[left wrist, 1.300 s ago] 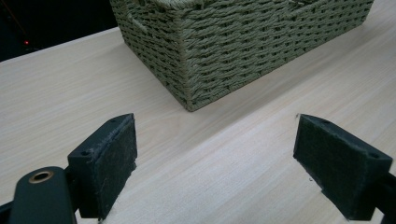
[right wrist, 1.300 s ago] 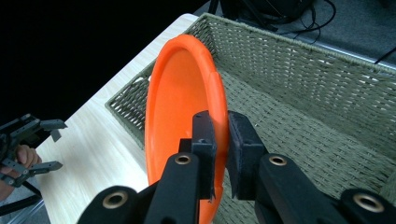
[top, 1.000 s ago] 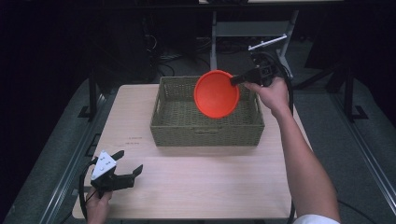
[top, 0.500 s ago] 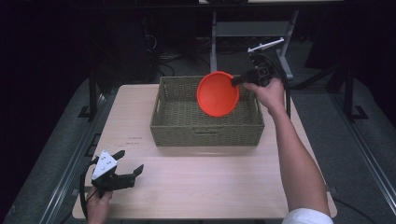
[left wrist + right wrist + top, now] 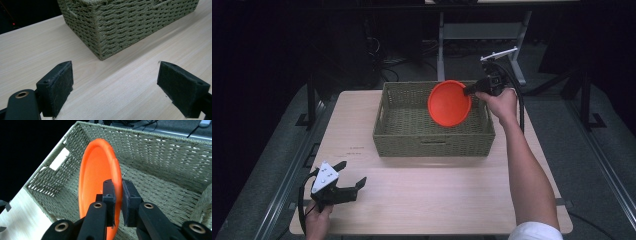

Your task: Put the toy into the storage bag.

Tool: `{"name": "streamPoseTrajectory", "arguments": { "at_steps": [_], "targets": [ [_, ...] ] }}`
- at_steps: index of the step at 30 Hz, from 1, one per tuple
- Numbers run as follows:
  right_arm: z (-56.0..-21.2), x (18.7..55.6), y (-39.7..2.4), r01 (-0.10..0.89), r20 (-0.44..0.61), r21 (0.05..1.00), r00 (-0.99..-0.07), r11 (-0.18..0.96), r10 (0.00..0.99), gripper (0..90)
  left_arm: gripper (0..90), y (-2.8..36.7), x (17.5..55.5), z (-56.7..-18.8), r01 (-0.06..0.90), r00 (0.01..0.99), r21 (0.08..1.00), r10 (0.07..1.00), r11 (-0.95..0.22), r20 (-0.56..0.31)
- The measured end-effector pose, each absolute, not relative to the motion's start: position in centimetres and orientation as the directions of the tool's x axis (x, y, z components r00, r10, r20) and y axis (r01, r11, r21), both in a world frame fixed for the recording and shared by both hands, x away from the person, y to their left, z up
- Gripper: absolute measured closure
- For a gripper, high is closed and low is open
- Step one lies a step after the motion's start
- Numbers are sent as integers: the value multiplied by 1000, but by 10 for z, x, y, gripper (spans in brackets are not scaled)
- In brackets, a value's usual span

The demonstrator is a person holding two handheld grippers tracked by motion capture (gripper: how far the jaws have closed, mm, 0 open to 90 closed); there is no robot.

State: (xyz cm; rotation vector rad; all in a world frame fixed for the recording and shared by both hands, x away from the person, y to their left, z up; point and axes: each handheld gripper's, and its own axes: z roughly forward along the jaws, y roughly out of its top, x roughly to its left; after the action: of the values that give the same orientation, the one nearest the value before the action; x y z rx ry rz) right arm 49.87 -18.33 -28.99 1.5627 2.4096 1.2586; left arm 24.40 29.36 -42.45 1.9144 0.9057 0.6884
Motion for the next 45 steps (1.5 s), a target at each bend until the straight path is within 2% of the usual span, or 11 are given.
{"name": "streamPoseTrajectory", "arguments": {
  "at_steps": [45],
  "targets": [
    [-335,515,-174,828,420,534,-437,173,796,819,129,293,244,-424,312,585,885,804,-346,108]
  ]
}}
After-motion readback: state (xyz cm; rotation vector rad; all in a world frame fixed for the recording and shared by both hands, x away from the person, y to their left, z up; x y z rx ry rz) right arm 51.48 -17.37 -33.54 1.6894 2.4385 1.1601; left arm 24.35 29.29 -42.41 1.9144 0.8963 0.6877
